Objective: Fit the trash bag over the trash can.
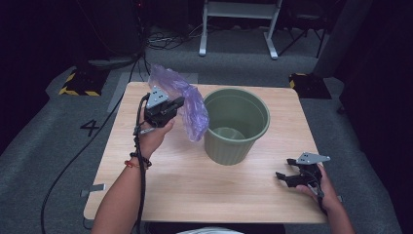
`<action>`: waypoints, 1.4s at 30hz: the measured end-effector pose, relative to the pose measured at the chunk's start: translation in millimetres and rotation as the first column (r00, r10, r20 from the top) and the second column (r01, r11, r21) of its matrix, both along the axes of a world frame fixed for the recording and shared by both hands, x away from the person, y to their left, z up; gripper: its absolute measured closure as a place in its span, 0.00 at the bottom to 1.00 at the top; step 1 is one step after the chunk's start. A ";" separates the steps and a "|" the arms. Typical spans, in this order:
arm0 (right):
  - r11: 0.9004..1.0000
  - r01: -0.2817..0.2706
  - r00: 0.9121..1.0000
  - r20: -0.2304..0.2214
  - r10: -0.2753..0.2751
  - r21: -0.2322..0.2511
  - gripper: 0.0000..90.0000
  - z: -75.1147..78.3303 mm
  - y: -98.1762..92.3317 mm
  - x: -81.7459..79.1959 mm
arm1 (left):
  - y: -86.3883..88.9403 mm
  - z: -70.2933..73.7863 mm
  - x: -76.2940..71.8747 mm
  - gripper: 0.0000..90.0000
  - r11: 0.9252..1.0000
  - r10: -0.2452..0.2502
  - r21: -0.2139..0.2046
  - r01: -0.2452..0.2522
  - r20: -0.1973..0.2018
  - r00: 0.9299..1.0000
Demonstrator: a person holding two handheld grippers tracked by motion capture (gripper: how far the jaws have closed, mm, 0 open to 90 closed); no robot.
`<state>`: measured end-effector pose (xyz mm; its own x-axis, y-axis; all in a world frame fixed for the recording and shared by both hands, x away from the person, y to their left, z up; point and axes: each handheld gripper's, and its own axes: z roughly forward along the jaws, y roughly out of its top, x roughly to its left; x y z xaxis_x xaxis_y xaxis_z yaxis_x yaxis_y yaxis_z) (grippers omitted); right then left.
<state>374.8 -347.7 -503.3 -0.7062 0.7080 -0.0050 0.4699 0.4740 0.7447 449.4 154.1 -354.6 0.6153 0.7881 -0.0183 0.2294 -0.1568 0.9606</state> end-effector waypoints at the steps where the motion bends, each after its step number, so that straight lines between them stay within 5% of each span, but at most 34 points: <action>1: 1.000 0.000 1.000 0.000 0.000 0.000 0.22 0.0 0.0 0.0 | -1.8 1.6 0.3 0.98 1.000 -0.002 0.001 0.002 0.005 1.000; 15: 1.000 0.005 1.000 0.005 -0.005 -0.002 0.24 1.5 -0.5 0.5 | -27.4 21.0 3.5 0.98 1.000 0.005 0.009 -0.005 0.032 0.999; 20: 0.998 0.011 0.999 0.038 -0.013 0.058 0.25 13.1 -1.8 -0.4 | -35.6 24.7 5.1 0.98 1.000 0.010 0.010 -0.010 0.032 0.999; 28: 0.997 -0.011 0.994 0.110 0.003 0.070 0.26 35.1 8.0 -4.5 | -52.8 27.2 3.3 0.98 1.000 0.002 0.025 -0.004 0.051 0.999; 32: 0.993 -0.020 0.990 0.144 0.003 0.115 0.27 49.6 9.6 -5.6 | -63.0 25.8 3.2 0.98 0.999 -0.013 0.038 0.011 0.052 0.999; 42: 0.977 -0.066 0.967 0.256 0.012 0.204 0.30 100.5 22.1 -11.4 | -79.8 24.6 1.8 0.98 0.996 -0.019 0.086 0.014 0.055 0.998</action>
<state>363.4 -325.6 -402.8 -0.7280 0.6844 -0.0414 0.2384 0.3093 0.9206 451.2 74.3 -330.0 0.6264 0.7750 0.0836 0.1724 -0.2423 0.9548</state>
